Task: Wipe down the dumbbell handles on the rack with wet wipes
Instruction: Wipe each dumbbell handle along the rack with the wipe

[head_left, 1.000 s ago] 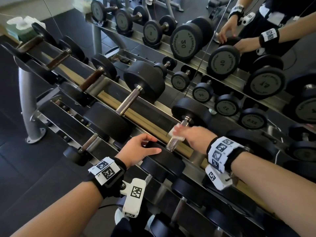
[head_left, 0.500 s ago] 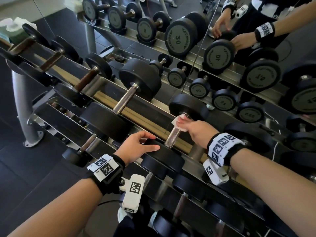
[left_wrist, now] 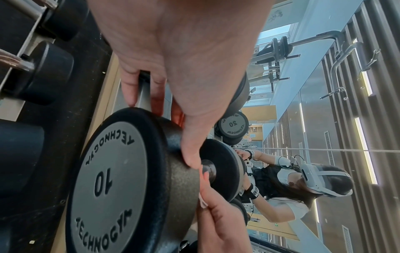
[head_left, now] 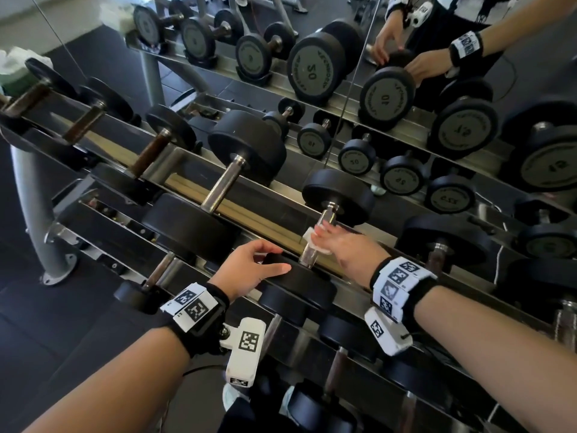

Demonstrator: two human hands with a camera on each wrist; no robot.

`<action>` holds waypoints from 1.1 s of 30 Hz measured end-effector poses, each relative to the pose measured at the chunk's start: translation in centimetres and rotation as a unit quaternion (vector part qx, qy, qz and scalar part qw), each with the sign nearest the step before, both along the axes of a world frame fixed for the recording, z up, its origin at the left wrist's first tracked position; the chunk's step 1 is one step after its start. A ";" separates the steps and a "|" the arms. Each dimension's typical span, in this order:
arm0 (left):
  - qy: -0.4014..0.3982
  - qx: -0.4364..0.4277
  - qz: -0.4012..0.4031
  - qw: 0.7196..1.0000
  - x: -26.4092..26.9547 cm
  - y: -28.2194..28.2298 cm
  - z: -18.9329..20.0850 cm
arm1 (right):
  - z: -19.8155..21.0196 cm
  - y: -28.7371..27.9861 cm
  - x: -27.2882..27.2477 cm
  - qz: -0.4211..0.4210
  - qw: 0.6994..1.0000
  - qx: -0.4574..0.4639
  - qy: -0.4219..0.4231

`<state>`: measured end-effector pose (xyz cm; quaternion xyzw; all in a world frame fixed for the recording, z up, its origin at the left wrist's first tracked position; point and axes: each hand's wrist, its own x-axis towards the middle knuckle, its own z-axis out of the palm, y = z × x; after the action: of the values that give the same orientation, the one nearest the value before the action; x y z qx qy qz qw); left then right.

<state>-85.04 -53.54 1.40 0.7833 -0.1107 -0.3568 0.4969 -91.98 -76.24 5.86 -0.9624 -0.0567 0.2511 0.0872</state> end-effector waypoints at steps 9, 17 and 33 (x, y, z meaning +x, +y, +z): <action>-0.003 -0.013 -0.004 1.000 -0.1 0.2 -0.2 | -3.2 -2.3 -3.0 -0.389 0.871 0.269 -0.133; -0.007 -0.007 -0.013 1.000 0.1 0.3 -0.6 | -6.6 -1.7 -2.9 -0.602 0.704 0.324 -0.191; -0.015 -0.007 -0.024 1.000 0.4 0.4 -0.9 | -7.1 2.5 -3.0 -0.518 0.708 0.461 -0.136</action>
<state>-84.68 -53.18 0.50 0.7824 -0.1397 -0.3560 0.4916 -95.02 -73.75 -1.20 -0.7044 0.3303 -0.0245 0.6277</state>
